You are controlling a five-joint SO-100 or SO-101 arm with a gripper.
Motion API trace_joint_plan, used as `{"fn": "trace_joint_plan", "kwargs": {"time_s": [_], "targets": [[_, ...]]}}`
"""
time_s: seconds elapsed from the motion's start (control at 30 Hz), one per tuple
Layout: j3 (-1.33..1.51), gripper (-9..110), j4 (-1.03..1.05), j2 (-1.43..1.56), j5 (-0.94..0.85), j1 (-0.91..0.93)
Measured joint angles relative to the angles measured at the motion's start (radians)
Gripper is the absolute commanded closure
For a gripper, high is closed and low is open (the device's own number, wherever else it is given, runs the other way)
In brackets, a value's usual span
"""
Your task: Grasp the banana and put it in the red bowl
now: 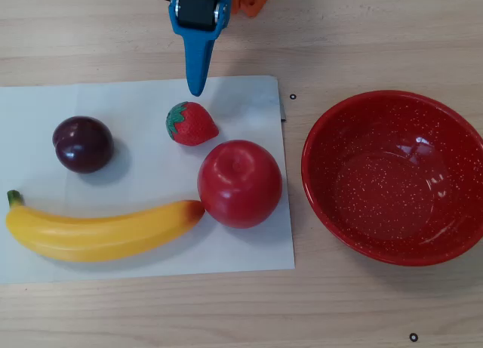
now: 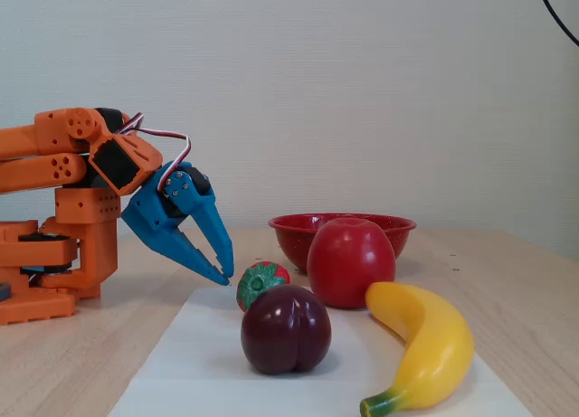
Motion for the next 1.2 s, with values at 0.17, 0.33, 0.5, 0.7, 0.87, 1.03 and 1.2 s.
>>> {"fn": "trace_joint_plan", "kwargs": {"time_s": [0.17, 0.33, 0.5, 0.7, 0.87, 1.03, 1.2], "targets": [[0.000, 101, 0.000, 0.000, 0.018, 0.000], [0.000, 101, 0.000, 0.000, 0.052, 0.034], [-0.005, 101, 0.000, -0.002, 0.069, 0.029], [-0.097, 101, 0.086, -0.156, 0.071, 0.029], [-0.291, 101, 0.189, -0.264, 0.069, 0.029], [-0.508, 101, 0.299, -0.416, 0.023, 0.029], [-0.735, 101, 0.416, -0.574, 0.020, 0.029]]}}
